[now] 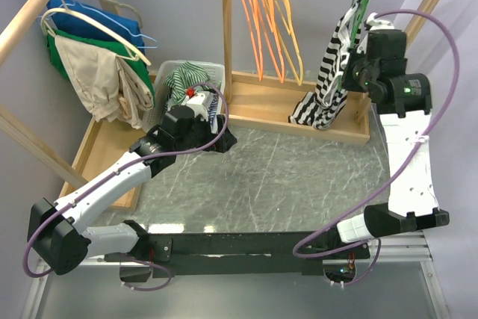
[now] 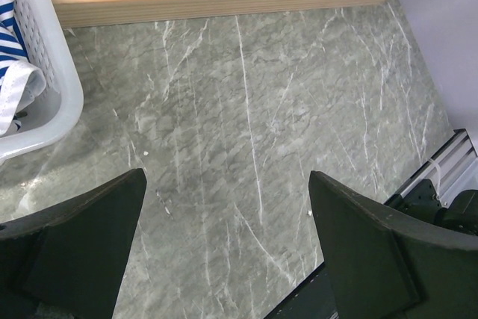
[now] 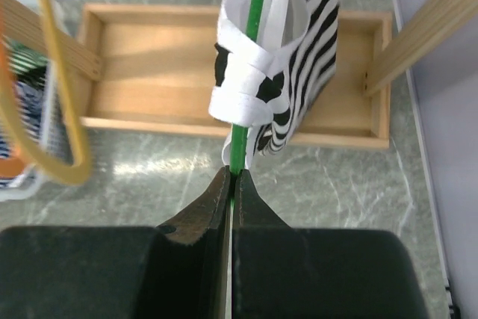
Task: Remove the tank top from the hanger
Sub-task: Pick up the hanger from the clothesline.
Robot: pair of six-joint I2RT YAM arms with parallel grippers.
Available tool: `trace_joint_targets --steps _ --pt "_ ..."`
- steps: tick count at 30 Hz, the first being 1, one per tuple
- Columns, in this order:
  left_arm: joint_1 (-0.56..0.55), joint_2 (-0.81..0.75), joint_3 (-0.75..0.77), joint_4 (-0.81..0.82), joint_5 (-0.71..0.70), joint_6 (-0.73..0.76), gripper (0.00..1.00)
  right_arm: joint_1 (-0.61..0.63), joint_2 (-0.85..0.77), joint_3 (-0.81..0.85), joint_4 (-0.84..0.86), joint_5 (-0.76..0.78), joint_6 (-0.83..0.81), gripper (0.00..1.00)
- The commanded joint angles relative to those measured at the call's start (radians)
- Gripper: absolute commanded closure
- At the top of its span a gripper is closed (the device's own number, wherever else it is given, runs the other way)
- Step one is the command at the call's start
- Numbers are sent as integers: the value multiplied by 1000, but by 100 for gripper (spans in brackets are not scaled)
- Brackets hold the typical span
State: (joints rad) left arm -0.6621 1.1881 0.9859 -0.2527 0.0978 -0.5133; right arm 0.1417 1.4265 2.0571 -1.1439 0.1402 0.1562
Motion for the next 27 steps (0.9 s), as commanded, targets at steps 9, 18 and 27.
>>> trace_joint_targets --steps 9,18,27 --pt "-4 -27 -7 15 -20 2 4 6 -41 -129 176 25 5 84" --pt "-4 -27 -10 12 -21 4 4 6 -32 -112 188 73 2 69" --pt "-4 -13 -9 7 -18 7 4 4 -14 -138 190 119 14 67"
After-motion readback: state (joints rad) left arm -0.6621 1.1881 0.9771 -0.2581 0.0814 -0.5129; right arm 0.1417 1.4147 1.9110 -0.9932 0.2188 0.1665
